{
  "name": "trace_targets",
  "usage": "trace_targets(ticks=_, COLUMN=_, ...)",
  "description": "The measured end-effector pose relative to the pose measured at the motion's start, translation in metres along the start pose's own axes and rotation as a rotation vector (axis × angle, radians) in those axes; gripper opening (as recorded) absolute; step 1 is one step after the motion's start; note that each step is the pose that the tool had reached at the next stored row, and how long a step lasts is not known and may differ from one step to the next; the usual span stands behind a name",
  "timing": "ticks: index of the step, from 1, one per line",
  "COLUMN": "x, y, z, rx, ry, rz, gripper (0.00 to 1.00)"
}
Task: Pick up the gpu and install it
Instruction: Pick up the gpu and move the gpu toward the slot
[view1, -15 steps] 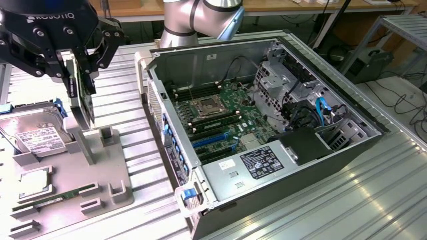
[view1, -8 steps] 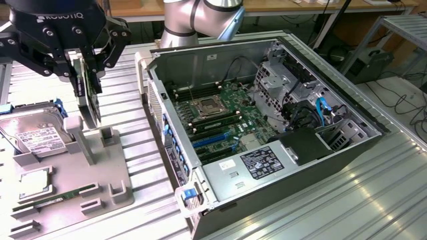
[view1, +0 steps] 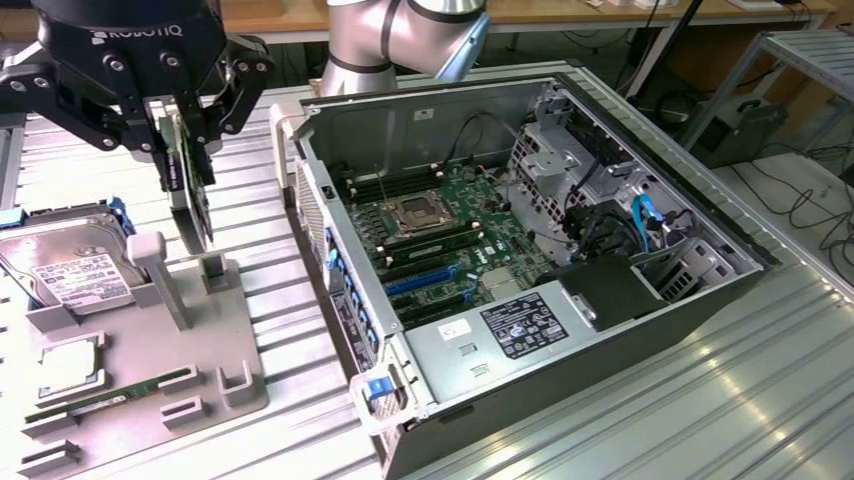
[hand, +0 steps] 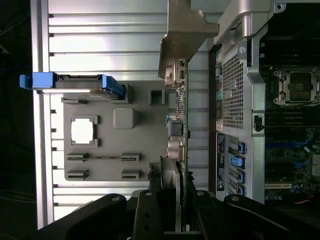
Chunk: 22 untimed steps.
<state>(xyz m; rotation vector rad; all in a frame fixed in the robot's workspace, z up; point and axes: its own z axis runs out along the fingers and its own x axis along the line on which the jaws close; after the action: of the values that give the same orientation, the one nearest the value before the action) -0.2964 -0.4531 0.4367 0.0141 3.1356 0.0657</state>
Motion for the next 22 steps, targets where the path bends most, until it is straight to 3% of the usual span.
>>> trace_targets(ticks=21, x=-0.026, y=0.0002, z=0.0001, rx=0.0, ry=0.0, rz=0.0, gripper=0.28)
trace_targets(ticks=22, x=-0.031, y=0.0003, z=0.0002, rx=0.0001, ry=0.0, rz=0.0, gripper=0.28)
